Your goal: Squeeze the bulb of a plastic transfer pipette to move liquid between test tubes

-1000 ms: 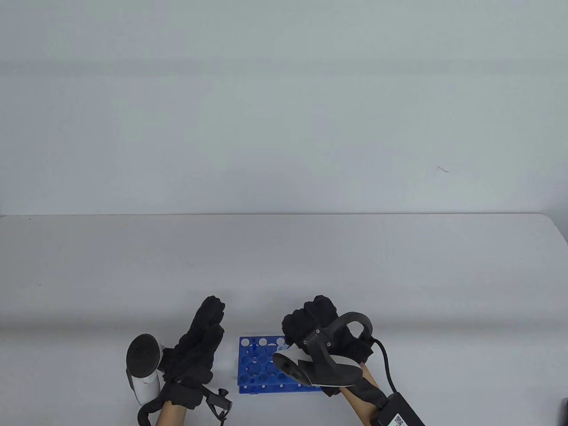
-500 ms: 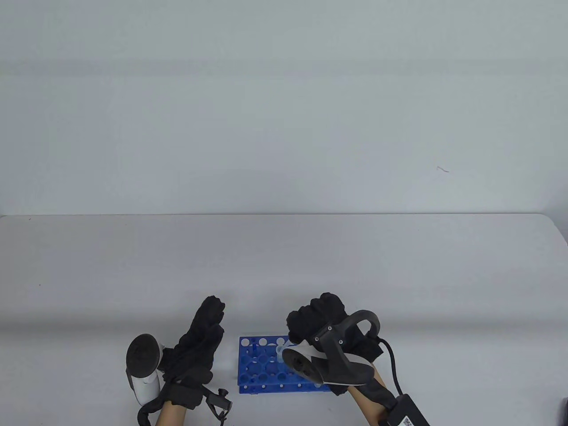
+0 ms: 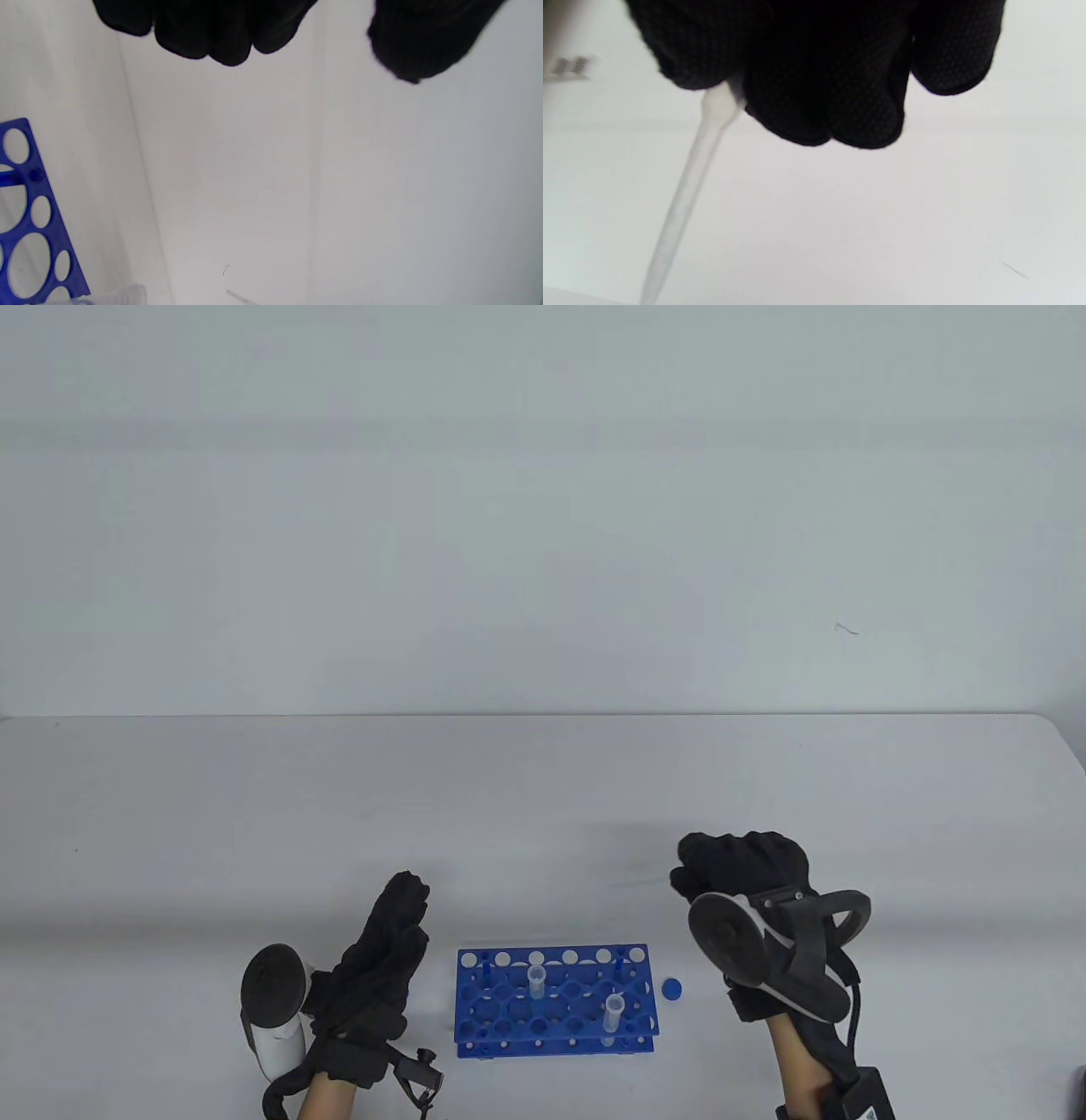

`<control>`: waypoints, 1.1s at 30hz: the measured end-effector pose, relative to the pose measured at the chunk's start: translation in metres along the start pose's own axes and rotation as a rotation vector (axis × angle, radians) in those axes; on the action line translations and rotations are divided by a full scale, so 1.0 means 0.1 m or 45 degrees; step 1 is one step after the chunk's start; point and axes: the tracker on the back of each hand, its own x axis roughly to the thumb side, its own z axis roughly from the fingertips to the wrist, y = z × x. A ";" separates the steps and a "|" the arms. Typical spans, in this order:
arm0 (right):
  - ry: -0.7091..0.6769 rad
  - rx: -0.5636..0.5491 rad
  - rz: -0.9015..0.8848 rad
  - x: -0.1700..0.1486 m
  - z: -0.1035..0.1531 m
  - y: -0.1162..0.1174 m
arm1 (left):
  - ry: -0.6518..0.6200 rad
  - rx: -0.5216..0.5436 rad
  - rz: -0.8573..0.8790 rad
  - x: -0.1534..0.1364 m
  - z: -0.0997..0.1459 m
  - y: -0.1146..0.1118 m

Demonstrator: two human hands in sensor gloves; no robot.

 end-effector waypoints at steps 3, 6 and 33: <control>0.067 0.113 -0.087 -0.22 0.02 0.41 | 0.000 -0.005 -0.004 0.00 0.00 0.00; 0.171 0.195 -0.097 -0.38 0.08 0.76 | 0.001 -0.007 -0.005 0.00 0.00 -0.01; 0.115 1.168 0.432 -0.45 0.40 1.76 | -0.003 -0.010 -0.009 -0.01 0.00 -0.02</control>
